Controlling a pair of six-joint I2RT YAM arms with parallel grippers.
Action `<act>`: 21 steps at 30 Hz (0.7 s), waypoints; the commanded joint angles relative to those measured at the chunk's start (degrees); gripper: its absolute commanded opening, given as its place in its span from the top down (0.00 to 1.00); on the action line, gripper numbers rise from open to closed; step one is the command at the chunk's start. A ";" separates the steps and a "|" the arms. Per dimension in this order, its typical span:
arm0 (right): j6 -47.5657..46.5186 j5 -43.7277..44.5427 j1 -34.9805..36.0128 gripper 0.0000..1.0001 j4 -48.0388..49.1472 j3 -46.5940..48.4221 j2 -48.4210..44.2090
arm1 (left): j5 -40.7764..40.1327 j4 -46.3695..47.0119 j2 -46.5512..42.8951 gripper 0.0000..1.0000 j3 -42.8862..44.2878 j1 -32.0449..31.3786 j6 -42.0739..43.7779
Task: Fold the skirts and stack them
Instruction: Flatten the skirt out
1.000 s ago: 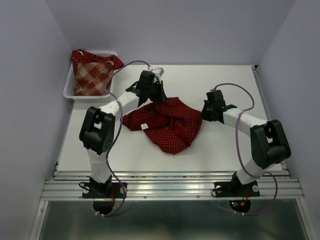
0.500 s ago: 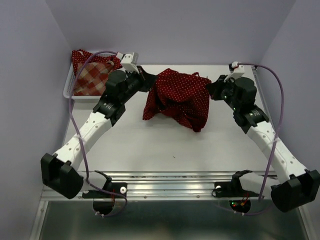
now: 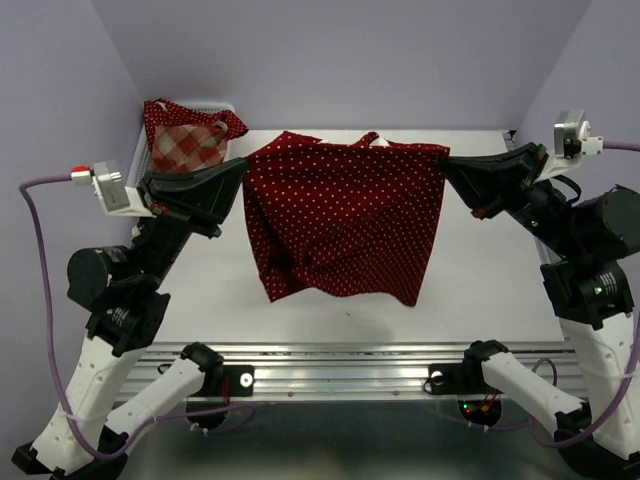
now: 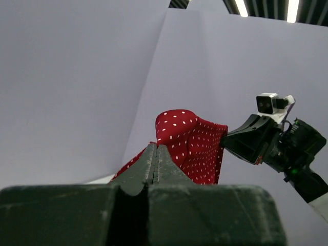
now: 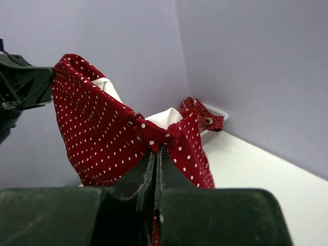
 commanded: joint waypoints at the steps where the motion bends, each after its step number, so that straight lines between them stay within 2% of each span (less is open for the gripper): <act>1: 3.32 -1.22 -0.02 0.99 -0.93 3.46 0.66 | 0.59 3.07 -1.26 1.00 -0.35 -0.10 -1.39; 5: 4.46 8.08 -0.02 0.99 -4.88 2.59 3.82 | -3.97 1.85 0.92 1.00 -1.66 -0.02 -0.33; 7: 4.38 15.81 -0.02 0.99 -6.29 1.01 7.67 | -10.53 -1.49 3.91 1.00 -2.28 -0.10 0.46; 10: 4.46 26.35 -0.02 0.99 -6.82 -3.99 15.39 | -20.81 -8.25 13.47 1.00 -3.59 0.85 -0.24; 11: 4.55 27.95 -0.02 0.99 -6.74 -5.31 17.78 | -21.90 -9.83 16.63 1.00 -4.38 1.91 -0.85; 12: 4.55 29.79 -2.02 0.99 -6.82 -6.63 20.59 | -21.91 -11.24 23.54 1.00 -4.65 3.40 -1.73; 13: 5.16 29.64 -3.35 0.96 -6.74 -8.91 23.40 | -19.65 -14.04 27.18 0.87 -4.65 4.98 -3.22; 14: 5.51 28.24 -4.93 0.81 -6.82 -9.54 29.17 | -17.80 -16.07 34.52 0.74 -3.52 8.13 -3.75; 15: 6.21 25.01 -7.47 0.26 -7.87 -9.72 32.01 | -14.47 -19.31 38.07 0.52 -2.73 9.29 -4.02; 16: 6.13 24.89 -8.02 0.11 -8.31 -8.94 34.48 | -13.92 -21.17 40.98 0.45 -1.76 10.00 -3.85; 17: 5.35 25.06 -8.02 0.00 -8.93 -8.06 38.07 | -14.09 -22.75 45.62 0.38 0.60 10.44 -3.32; 18: 3.69 26.11 -8.02 0.00 -10.59 -7.01 39.15 | -14.70 -25.03 47.24 0.11 1.84 10.36 -2.71; 19: 2.80 26.29 -8.02 0.00 -11.39 -4.56 39.86 | -14.97 -25.75 48.21 0.03 3.24 10.44 -2.01; 21: 1.05 26.82 -8.02 0.00 -11.48 -3.75 39.70 | -15.40 -25.50 48.31 0.01 3.26 10.35 -1.83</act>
